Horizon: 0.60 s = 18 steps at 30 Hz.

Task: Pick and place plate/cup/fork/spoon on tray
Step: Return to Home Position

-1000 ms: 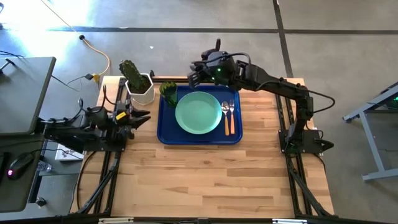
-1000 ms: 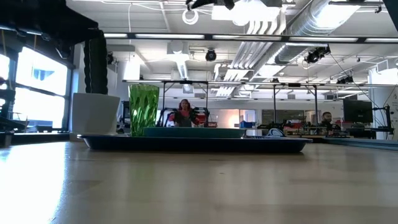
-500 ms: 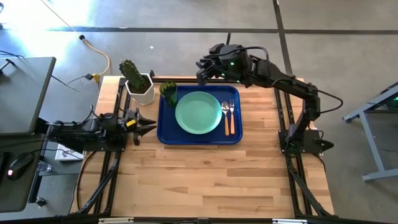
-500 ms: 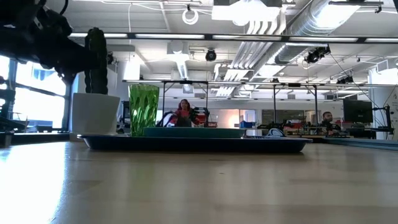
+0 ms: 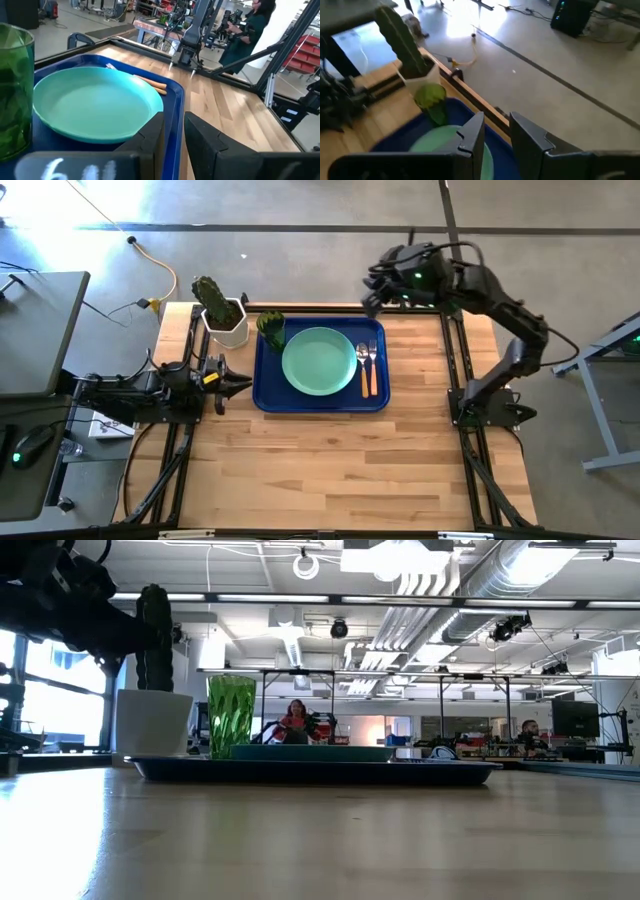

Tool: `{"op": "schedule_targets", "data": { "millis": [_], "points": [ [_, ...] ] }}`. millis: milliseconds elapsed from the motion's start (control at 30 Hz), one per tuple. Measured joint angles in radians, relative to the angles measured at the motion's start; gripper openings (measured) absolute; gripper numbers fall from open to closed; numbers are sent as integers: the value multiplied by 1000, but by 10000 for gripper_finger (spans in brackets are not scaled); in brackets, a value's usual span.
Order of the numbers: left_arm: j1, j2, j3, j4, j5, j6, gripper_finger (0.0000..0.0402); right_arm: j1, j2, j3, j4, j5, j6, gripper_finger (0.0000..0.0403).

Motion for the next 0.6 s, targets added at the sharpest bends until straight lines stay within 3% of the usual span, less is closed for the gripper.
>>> {"op": "schedule_targets", "data": {
  "millis": [333, 433, 600],
  "points": [
    [0, 0, 0, 1, -7, 47, 62, 60, -85, -19, -173, 102, -82, 83],
    [0, 0, 0, 2, -7, 48, 63, 52, -141, -163, -85, 58, -139, 83],
    [0, 0, 0, 1, -8, 43, 62, 22, -322, -559, 236, -172, -191, 83]
  ]
}}
